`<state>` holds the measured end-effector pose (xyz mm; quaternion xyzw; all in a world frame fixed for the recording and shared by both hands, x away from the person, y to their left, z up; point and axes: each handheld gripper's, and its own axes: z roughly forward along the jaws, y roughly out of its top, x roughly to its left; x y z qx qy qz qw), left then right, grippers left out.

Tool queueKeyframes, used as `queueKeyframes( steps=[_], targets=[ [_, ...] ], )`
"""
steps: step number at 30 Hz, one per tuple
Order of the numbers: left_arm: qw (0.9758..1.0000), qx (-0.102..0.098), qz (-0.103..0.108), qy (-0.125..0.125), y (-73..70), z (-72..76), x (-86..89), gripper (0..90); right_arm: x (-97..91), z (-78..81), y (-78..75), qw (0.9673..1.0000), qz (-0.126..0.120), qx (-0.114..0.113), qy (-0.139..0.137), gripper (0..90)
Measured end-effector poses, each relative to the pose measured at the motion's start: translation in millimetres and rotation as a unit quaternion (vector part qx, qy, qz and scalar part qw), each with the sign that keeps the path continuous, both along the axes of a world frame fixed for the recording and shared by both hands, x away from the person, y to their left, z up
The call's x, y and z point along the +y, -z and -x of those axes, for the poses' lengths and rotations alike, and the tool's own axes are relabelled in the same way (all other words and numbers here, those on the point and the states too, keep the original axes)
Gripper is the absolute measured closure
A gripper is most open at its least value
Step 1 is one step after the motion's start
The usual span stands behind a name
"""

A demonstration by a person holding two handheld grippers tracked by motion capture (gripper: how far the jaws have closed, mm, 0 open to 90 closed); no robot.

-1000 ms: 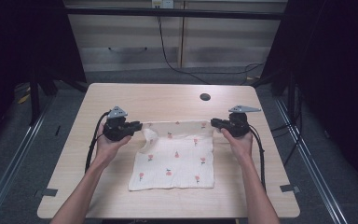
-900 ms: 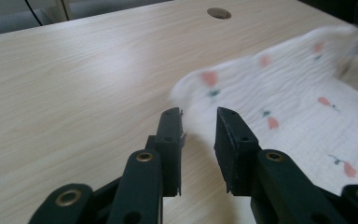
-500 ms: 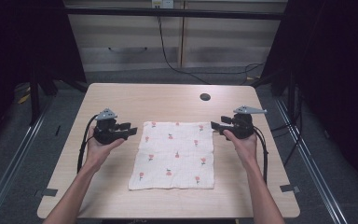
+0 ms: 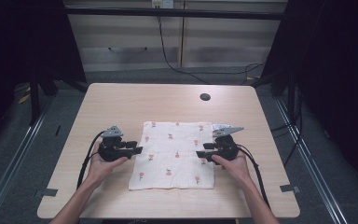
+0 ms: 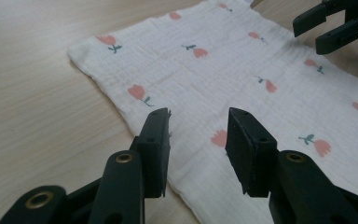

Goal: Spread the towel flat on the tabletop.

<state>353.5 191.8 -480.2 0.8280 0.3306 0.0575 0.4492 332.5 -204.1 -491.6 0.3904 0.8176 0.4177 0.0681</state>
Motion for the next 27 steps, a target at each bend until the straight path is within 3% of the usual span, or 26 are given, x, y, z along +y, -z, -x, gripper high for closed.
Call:
queueKeyframes(
  steps=[6,8,9,10,11,15,18,19,21,27],
  targets=[
    [0.9994,0.006,-0.031,0.011,14.4,-1.2,-12.7,66.0,9.8,-2.9,13.5,0.9995,0.032,0.001,-0.001,49.1],
    [0.9992,0.011,-0.038,0.011,19.1,-0.6,-16.2,66.0,9.9,-2.5,15.0,0.9997,0.023,-0.002,0.006,49.4],
    [0.9984,0.007,-0.054,0.016,21.7,0.1,-18.2,65.9,9.3,-2.4,15.0,0.9997,0.02,0.001,0.011,50.2],
    [0.9983,0.0,-0.056,0.016,24.2,1.2,-19.7,65.9,9.2,-2.2,15.2,0.9997,0.019,0.001,0.014,51.8],
    [0.9984,0.002,-0.054,0.015,24.2,1.3,-20.0,65.8,8.9,-1.5,16.0,0.9995,0.026,-0.012,0.013,54.7],
    [0.9983,-0.007,-0.056,0.016,25.4,4.2,-19.7,65.5,7.1,1.7,17.5,0.9993,0.025,-0.02,0.016,61.3],
    [0.9985,-0.008,-0.052,0.015,25.9,5.1,-18.8,65.5,7.5,3.6,16.9,0.9994,0.023,-0.014,0.02,61.2],
    [0.9987,-0.006,-0.049,0.013,26.4,6.8,-18.3,65.5,6.7,5.2,15.1,0.9997,0.016,0.005,0.016,61.4],
    [0.9985,-0.006,-0.052,0.015,26.1,7.4,-17.9,65.5,5.6,5.7,14.6,0.9998,0.01,0.015,0.01,62.5],
    [0.9983,-0.008,-0.053,0.023,25.6,18.0,-15.2,65.7,1.5,17.6,14.5,0.9998,0.009,0.017,-0.002,65.2]
  ],
)
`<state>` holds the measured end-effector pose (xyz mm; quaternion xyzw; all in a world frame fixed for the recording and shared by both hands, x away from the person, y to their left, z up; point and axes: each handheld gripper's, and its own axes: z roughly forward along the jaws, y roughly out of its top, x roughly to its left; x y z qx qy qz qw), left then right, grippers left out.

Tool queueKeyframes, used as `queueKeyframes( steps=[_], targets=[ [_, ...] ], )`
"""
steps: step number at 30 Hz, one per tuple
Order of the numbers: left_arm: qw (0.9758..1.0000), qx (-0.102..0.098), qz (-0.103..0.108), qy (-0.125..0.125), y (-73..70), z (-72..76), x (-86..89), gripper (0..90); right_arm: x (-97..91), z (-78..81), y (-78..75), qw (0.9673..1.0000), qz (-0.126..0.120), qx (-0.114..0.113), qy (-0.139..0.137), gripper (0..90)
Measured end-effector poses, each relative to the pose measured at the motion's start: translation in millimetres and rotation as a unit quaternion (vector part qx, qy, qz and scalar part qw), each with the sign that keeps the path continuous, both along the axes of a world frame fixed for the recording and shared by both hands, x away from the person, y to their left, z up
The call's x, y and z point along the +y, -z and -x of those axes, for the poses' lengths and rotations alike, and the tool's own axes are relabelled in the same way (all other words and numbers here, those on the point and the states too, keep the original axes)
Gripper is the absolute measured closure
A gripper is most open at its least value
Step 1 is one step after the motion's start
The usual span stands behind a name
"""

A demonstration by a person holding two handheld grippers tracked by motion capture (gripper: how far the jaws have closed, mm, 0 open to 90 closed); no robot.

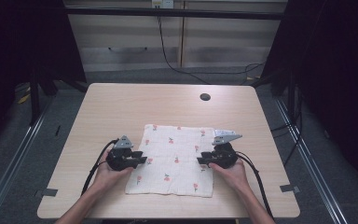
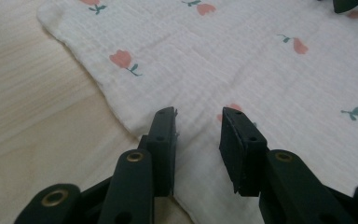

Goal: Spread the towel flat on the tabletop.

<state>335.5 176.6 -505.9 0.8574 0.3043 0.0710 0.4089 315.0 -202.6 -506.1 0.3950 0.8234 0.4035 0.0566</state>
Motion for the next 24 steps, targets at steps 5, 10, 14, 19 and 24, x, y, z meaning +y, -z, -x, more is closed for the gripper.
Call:
queueKeyframes(
  steps=[5,10,14,19,24],
  targets=[
    [0.9999,0.0,-0.009,0.009,-1.6,11.6,1.1,65.7,3.1,8.6,-0.6,1.0,0.005,-0.004,-0.005,65.2],
    [0.9999,0.008,-0.003,0.015,-1.9,21.8,3.4,65.7,1.5,17.8,0.7,1.0,-0.004,-0.005,-0.006,66.3],
    [0.9998,0.004,-0.004,0.021,-2.0,29.2,5.7,65.7,2.1,23.1,1.5,0.9999,-0.005,-0.012,-0.005,66.8],
    [0.9995,0.001,-0.006,0.032,-2.5,43.3,11.3,65.6,4.9,30.1,0.7,0.9997,-0.002,-0.012,-0.02,68.3],
    [0.9993,-0.001,0.001,0.038,-1.4,50.8,16.1,65.6,4.8,34.2,0.5,0.9998,-0.006,-0.005,-0.018,70.1]
  ],
)
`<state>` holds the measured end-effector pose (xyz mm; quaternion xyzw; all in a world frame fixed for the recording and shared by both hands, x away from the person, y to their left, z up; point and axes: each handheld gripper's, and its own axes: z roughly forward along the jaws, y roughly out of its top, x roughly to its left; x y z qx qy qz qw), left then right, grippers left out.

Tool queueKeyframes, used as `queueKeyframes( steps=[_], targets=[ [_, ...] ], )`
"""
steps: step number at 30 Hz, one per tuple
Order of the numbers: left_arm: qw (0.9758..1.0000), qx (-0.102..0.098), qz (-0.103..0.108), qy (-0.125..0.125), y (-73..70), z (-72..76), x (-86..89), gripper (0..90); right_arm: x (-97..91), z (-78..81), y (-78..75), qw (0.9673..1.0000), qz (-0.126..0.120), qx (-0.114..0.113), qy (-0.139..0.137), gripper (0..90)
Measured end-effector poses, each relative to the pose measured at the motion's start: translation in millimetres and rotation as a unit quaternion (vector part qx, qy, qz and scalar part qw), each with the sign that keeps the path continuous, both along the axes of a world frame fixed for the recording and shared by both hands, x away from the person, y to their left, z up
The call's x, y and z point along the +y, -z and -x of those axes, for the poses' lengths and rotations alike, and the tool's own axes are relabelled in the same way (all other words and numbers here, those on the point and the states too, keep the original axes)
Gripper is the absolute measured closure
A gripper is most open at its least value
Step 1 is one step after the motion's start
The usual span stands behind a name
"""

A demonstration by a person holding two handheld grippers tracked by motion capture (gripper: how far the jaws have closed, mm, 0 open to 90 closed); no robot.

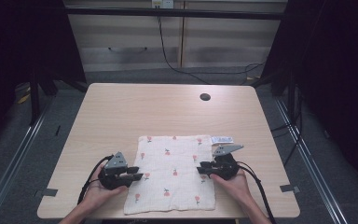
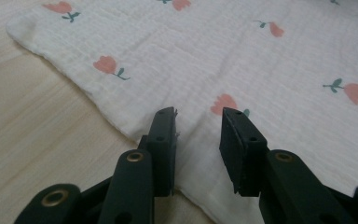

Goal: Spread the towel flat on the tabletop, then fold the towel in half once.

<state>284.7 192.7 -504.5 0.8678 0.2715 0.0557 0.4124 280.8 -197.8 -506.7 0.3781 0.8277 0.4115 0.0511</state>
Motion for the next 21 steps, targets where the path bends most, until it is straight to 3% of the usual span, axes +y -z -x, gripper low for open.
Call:
queueKeyframes(
  steps=[8,12,16,18,21],
  targets=[
    [0.9999,0.011,0.002,-0.001,-1.0,-3.0,1.2,65.7,2.3,3.9,-2.6,0.9999,0.008,0.008,-0.006,68.8],
    [0.9999,0.014,-0.001,-0.005,-2.6,-3.3,0.2,61.6,-1.1,0.6,-5.9,0.9999,-0.01,0.007,0.005,63.0],
    [0.9999,0.008,-0.003,-0.008,-5.1,-4.3,-1.9,60.4,-8.2,-7.2,-14.5,0.9996,-0.015,-0.015,0.019,63.5],
    [0.9999,0.007,0.004,-0.011,-7.6,-6.5,-2.4,59.8,-16.1,-20.3,-21.1,0.9988,-0.015,-0.029,0.035,64.7],
    [0.9999,0.007,0.005,-0.014,-7.9,-9.3,-3.9,59.8,-19.8,-29.1,-22.3,0.9984,-0.006,-0.035,0.045,65.1]
  ],
)
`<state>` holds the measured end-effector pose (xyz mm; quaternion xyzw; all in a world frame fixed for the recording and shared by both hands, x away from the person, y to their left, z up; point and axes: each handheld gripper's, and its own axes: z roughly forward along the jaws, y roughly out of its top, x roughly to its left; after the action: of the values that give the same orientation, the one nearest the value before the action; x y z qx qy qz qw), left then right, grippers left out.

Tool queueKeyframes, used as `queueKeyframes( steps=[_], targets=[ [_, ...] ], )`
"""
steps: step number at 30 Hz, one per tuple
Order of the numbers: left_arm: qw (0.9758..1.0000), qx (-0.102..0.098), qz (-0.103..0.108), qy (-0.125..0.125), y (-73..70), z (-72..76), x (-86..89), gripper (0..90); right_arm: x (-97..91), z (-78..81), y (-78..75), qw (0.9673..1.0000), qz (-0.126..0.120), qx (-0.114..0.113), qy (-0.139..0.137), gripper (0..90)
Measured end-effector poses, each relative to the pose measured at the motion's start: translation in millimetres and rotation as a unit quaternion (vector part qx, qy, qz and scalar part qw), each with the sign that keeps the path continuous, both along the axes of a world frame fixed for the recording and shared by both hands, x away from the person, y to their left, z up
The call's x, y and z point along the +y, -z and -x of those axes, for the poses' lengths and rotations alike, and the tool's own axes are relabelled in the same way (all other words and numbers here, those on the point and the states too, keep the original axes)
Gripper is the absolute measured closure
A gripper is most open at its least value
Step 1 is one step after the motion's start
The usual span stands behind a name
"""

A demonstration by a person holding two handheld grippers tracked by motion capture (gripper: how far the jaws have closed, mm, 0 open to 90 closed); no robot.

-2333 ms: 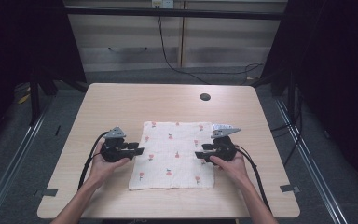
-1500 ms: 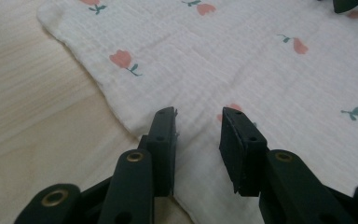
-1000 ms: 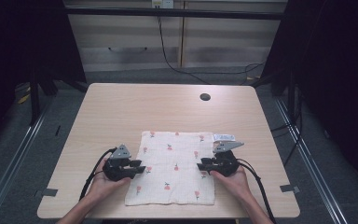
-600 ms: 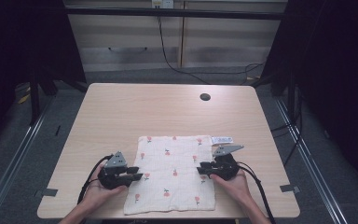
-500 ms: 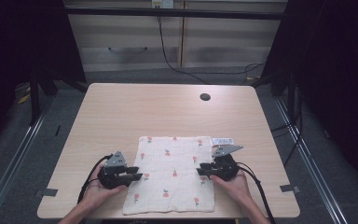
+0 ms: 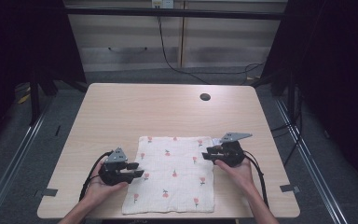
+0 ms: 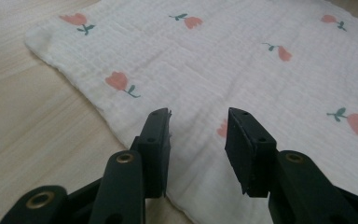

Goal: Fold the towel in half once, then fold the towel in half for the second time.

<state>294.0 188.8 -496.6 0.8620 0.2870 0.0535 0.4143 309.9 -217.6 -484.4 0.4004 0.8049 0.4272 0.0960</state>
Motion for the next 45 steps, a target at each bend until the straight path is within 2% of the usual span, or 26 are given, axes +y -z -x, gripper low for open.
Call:
queueKeyframes(
  steps=[2,7,9,11,13,16,19,22,25,28,32,36,39,41,43,44,45],
  targets=[
    [1.0,0.004,-0.005,0.001,1.7,-1.0,-1.1,59.4,-3.1,-12.5,2.1,0.9999,0.001,-0.004,0.016,65.5],
    [0.9998,0.005,-0.016,0.009,4.2,-0.5,-4.3,59.2,-2.2,-28.1,6.7,0.9996,0.017,-0.005,0.023,64.6],
    [0.9998,0.003,-0.016,0.009,4.5,-0.2,-4.2,59.1,-5.3,-40.1,4.3,0.9995,0.011,-0.009,0.029,63.5],
    [0.9999,0.003,-0.013,0.01,5.1,-0.3,-3.6,59.1,-7.7,-48.9,3.2,0.9994,0.01,-0.004,0.032,62.6],
    [0.9999,0.002,-0.013,0.011,5.3,-0.2,-3.6,59.1,-8.1,-56.6,5.0,0.9992,0.02,0.0,0.034,62.4],
    [0.9998,0.003,-0.013,0.011,5.2,-0.5,-3.1,59.1,-8.4,-62.7,9.2,0.9991,0.019,0.002,0.038,62.1],
    [0.9998,0.003,-0.012,0.013,5.5,-0.7,-2.6,59.1,-10.2,-72.7,18.4,0.9985,0.022,0.009,0.05,62.1],
    [0.9999,0.004,-0.008,0.015,6.2,-1.0,-2.0,59.2,-10.7,-76.1,21.3,0.9983,0.019,0.012,0.053,62.0],
    [0.9998,0.004,-0.006,0.019,6.5,-2.1,-0.6,59.5,-9.6,-79.2,22.9,0.998,0.034,0.013,0.051,60.8],
    [0.9998,0.002,-0.006,0.019,6.7,-1.6,-0.6,59.6,-9.2,-80.7,25.7,0.9979,0.025,0.014,0.058,61.9],
    [0.9998,0.002,-0.005,0.017,6.9,-0.9,-1.0,59.5,-6.7,-79.5,26.3,0.9983,0.023,0.013,0.052,67.5],
    [0.9997,0.009,-0.015,0.019,4.3,0.4,-2.4,59.5,-3.8,-76.6,25.9,0.9988,0.019,0.019,0.04,82.2],
    [0.9997,0.014,-0.011,0.019,3.5,0.0,-2.8,59.4,-3.5,-75.4,23.0,0.9989,0.015,0.015,0.041,86.1],
    [0.9998,0.01,-0.005,0.014,-0.3,-1.4,-2.0,58.4,-4.7,-73.8,16.6,0.9991,0.005,0.007,0.041,87.4],
    [0.9999,0.005,0.006,0.008,-7.7,-4.3,-0.7,57.9,-5.4,-73.2,14.8,0.9991,0.002,0.007,0.042,87.7],
    [0.9999,-0.004,0.015,0.002,-16.8,-10.1,0.6,57.0,-7.5,-72.8,13.1,0.999,-0.002,0.006,0.044,87.9],
    [0.9999,-0.004,0.015,0.002,-16.8,-10.1,0.6,57.0,-7.5,-72.8,13.1,0.999,-0.002,0.006,0.044,87.9]
  ],
)
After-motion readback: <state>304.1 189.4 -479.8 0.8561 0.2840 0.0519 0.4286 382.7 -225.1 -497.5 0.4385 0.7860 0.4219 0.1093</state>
